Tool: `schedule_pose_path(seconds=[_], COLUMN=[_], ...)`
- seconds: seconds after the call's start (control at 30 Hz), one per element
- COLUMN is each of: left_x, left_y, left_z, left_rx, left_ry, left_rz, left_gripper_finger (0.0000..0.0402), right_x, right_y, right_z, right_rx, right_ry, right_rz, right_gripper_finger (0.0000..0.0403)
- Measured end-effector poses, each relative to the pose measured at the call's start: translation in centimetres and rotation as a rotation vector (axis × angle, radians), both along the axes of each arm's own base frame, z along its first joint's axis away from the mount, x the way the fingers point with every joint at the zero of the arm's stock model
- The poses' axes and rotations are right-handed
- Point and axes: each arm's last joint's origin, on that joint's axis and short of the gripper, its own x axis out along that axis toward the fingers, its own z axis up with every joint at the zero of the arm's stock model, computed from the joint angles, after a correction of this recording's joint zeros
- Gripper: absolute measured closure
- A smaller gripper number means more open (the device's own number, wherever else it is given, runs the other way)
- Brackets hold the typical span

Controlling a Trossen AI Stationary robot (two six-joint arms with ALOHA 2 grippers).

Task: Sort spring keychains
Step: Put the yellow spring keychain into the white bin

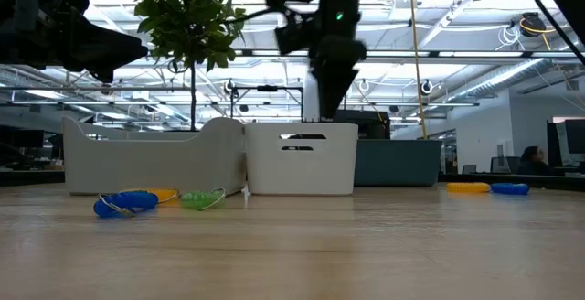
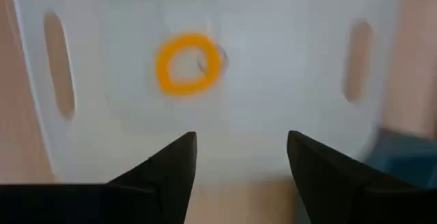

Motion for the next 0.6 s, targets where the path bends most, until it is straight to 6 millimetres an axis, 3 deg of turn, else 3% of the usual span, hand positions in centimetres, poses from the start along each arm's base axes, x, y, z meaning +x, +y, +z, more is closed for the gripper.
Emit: schedule_pose_path(seconds=[0.47, 0.6], left_x=[0.0, 0.0], left_y=[0.0, 0.0], left_z=[0.0, 0.0], left_rx=[0.0, 0.0], left_ry=[0.0, 0.0], left_rz=[0.0, 0.0], left_gripper_finger=[0.027, 0.027], right_x=[-4.8, -6.3], right_y=[0.2, 0.3], right_z=[4.6, 4.7], right_rx=[0.002, 0.01], right_ry=[0.086, 0.076], right_rz=[-0.182, -0.306], right_gripper_finger=[0.0189, 0.019])
